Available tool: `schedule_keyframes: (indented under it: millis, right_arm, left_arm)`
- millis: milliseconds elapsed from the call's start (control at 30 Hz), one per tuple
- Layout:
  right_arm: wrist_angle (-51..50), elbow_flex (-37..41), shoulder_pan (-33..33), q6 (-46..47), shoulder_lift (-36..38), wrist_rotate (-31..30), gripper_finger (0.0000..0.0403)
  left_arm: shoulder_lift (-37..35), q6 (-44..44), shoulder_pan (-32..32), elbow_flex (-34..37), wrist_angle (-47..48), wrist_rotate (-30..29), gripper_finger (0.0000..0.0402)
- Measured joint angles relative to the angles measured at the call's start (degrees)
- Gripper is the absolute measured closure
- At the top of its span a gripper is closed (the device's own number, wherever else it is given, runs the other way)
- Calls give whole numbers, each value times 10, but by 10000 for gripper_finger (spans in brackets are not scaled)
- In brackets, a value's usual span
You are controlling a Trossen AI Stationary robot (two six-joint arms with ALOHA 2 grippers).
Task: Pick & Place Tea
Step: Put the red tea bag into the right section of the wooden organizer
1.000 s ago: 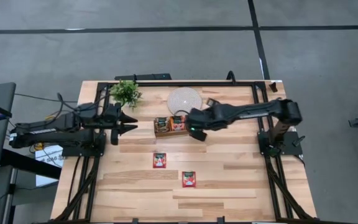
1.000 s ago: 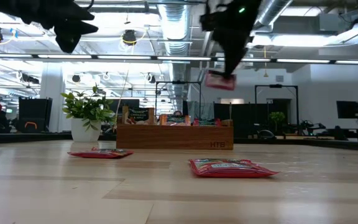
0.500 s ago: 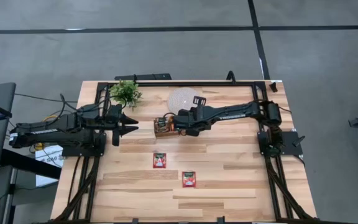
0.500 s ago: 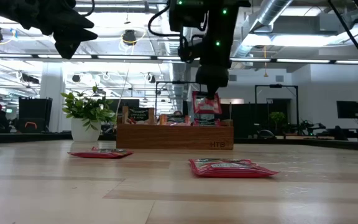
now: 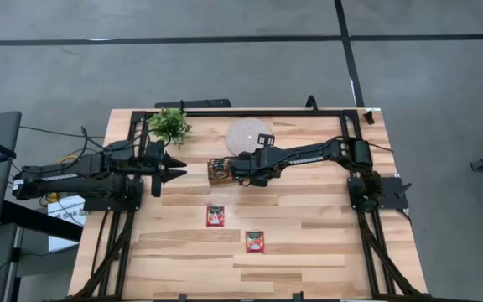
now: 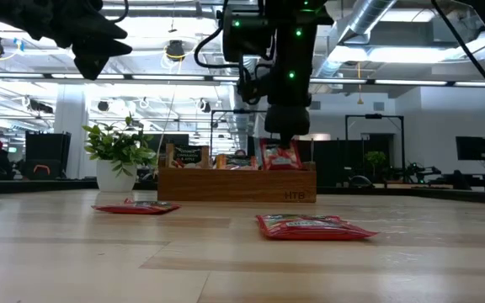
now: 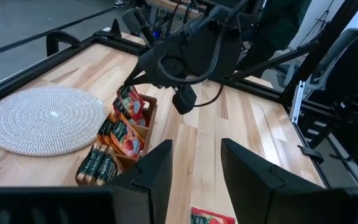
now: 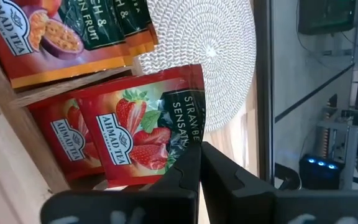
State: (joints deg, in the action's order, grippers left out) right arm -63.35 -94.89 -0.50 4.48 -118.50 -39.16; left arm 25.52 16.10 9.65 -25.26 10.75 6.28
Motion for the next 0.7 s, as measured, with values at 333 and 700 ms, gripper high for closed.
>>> schedule_keyframes:
  millis: [333, 700]
  right_arm:
    - [0, 0, -4, 0, 0, 2, 403]
    - [0, 0, -4, 1, 0, 5, 403]
  left_arm:
    - [0, 0, 0, 0, 3, 0, 273]
    - [0, 1, 0, 0, 3, 0, 273]
